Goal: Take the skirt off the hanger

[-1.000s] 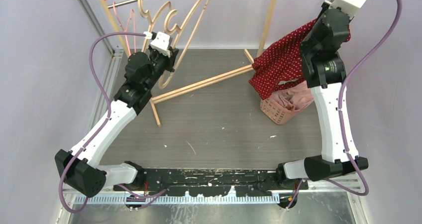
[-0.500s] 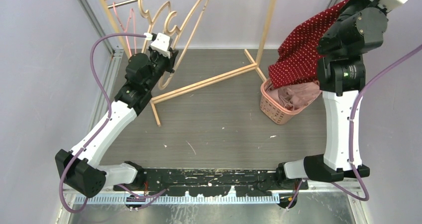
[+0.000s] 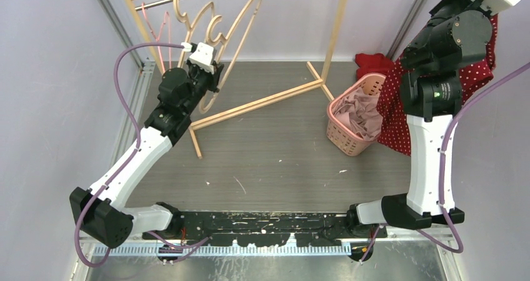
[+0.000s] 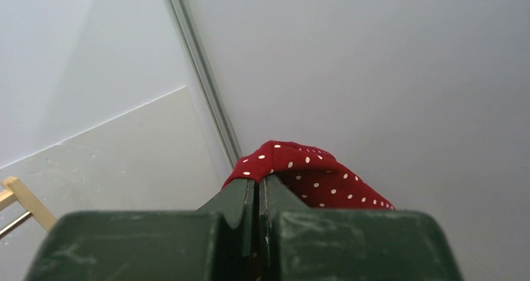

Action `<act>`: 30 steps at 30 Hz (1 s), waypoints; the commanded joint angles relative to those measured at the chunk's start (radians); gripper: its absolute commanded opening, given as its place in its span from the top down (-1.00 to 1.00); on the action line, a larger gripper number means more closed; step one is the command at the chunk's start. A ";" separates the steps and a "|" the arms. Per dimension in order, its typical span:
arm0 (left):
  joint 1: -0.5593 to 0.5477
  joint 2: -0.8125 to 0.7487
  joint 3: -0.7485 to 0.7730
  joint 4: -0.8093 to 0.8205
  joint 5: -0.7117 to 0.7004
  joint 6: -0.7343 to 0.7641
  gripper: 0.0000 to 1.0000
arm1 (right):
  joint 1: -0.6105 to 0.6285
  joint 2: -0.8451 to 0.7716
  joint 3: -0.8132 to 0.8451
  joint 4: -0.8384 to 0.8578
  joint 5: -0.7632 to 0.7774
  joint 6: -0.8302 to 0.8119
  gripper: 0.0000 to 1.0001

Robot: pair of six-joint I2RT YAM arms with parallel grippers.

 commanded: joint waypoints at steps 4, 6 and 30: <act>0.002 -0.050 0.002 0.068 -0.017 -0.007 1.00 | -0.002 0.014 -0.032 0.003 -0.037 0.061 0.97; 0.003 -0.053 0.004 0.065 -0.017 -0.006 1.00 | -0.002 0.007 -0.078 -0.011 -0.031 0.082 0.97; 0.002 -0.032 0.021 0.064 0.003 -0.031 1.00 | -0.039 -0.242 -0.676 -0.479 0.018 0.676 0.97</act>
